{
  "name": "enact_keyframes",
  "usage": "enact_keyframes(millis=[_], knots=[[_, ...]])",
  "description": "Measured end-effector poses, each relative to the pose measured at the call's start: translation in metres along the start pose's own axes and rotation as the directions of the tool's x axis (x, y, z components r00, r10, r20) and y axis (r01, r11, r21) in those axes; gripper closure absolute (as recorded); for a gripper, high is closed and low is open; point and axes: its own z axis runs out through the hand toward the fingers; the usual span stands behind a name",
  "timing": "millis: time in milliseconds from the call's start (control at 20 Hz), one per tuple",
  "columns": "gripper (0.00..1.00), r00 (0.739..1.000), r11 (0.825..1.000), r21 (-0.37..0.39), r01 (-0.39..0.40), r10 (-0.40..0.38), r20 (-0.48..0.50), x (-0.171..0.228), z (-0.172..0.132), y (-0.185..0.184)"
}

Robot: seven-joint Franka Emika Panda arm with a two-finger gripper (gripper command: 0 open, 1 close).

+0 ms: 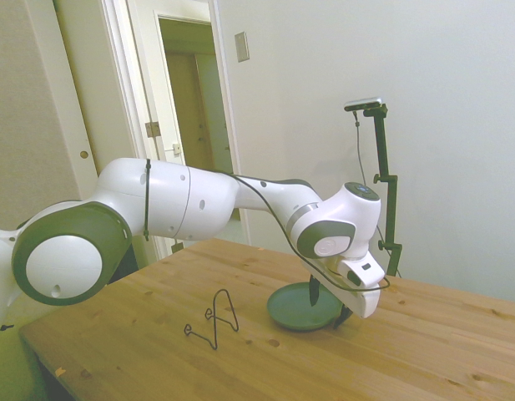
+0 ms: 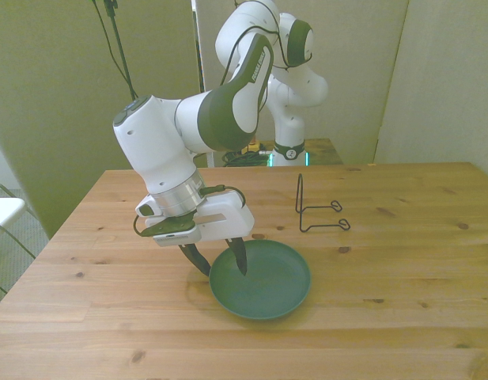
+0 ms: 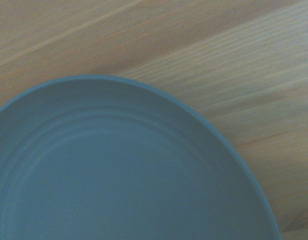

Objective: Load the plate

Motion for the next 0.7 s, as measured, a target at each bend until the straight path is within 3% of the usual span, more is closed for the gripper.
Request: enact_keyframes(millis=[700], knots=[[1.0, 1.0, 1.0, -0.015, -0.005, 0.005, 0.003, 0.0047, 0.0055, 0.0059]])
